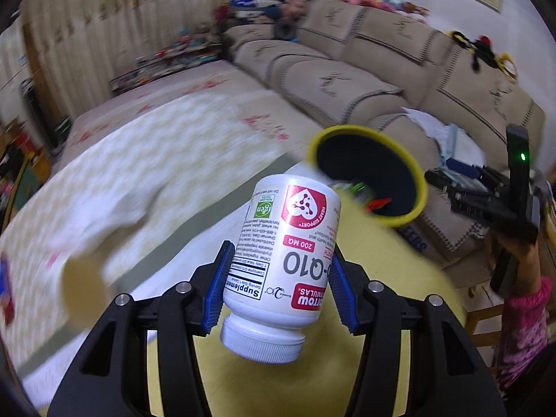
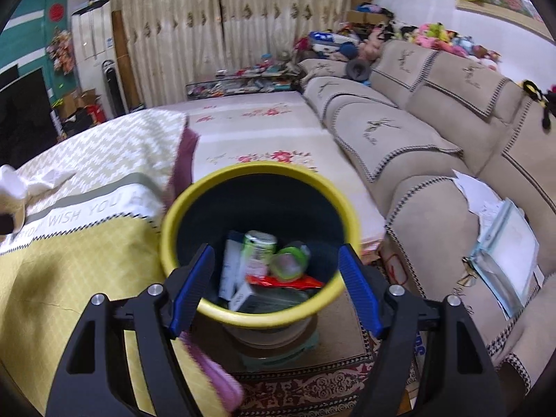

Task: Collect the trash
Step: 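Carry the pill bottle over the yellow bin and open the left gripper, then grasp the white paper cup by its rim with the right gripper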

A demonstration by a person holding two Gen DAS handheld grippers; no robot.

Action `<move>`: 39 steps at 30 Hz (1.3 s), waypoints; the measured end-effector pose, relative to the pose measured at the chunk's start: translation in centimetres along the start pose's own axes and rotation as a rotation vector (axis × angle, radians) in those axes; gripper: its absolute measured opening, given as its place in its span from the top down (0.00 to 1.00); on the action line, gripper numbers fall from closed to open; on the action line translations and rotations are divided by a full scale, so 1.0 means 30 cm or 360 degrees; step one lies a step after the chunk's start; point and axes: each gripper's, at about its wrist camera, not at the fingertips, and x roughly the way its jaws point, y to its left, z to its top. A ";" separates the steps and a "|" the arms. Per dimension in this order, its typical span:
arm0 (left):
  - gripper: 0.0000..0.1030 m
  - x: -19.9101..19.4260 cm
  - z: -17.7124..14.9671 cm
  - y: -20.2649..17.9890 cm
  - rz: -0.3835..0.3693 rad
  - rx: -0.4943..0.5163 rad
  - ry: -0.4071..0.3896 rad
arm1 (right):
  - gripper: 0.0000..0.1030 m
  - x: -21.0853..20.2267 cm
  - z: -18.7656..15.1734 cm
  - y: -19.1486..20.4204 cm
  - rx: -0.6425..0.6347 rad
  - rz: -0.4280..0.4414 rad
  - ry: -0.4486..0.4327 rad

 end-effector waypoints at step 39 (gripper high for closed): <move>0.10 -0.026 0.034 -0.100 0.0091 -0.0132 -0.0240 | 0.28 0.032 -0.028 -0.078 0.0060 0.0045 0.0073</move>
